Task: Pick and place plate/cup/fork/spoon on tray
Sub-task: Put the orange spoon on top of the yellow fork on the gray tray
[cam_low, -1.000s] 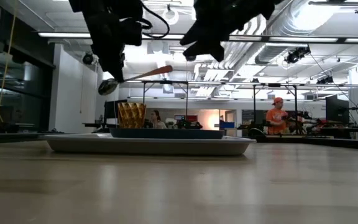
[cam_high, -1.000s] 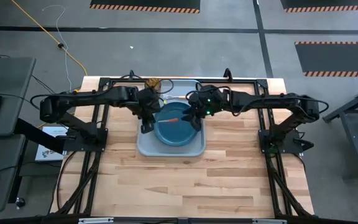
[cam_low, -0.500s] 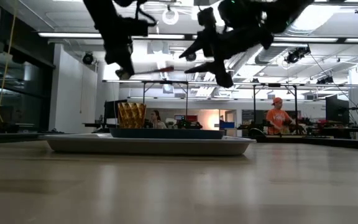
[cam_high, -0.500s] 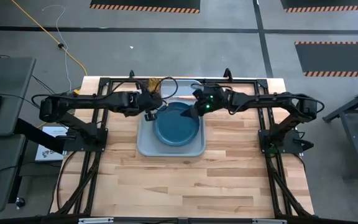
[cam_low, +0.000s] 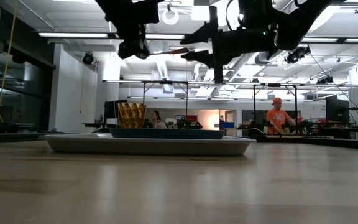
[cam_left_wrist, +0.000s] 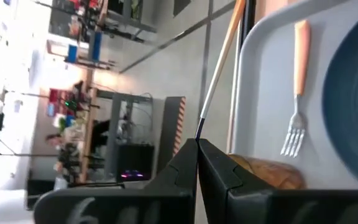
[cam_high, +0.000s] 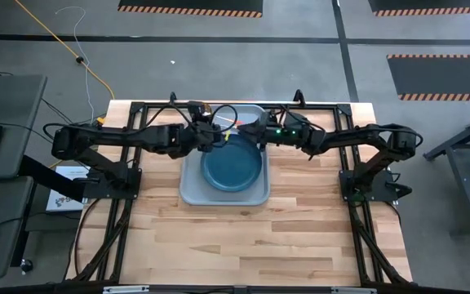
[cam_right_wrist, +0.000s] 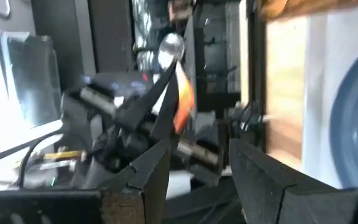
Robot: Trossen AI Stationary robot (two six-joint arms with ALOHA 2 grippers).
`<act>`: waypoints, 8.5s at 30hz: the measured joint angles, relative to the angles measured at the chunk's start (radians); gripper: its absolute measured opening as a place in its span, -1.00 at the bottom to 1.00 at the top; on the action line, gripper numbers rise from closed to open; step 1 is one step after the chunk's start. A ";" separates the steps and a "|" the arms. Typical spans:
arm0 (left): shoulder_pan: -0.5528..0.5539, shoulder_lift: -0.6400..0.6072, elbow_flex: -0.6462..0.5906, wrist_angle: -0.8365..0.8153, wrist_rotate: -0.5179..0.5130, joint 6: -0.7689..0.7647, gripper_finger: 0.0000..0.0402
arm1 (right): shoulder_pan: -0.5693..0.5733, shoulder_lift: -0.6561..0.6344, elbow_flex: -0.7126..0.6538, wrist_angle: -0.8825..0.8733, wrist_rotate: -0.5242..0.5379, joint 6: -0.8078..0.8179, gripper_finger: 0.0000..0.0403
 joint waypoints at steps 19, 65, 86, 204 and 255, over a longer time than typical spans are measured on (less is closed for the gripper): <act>-0.010 -0.001 0.000 0.031 0.028 0.083 -1.00 | -0.020 0.000 0.004 0.012 0.042 0.019 -0.31; 0.030 0.088 0.001 0.134 0.030 0.038 -1.00 | -0.022 0.001 0.004 0.017 0.045 -0.029 -0.96; 0.037 -0.041 -0.001 0.116 0.159 -0.009 -0.58 | -0.097 -0.002 0.006 0.036 -0.010 -0.070 -1.00; 0.200 -0.488 0.000 0.130 1.098 -1.099 -0.38 | -0.396 0.989 1.523 -1.822 -0.051 -1.163 -1.00; 0.200 -0.488 0.000 0.130 1.064 -1.098 -0.38 | -0.332 0.982 1.556 -1.522 -0.298 -0.964 -1.00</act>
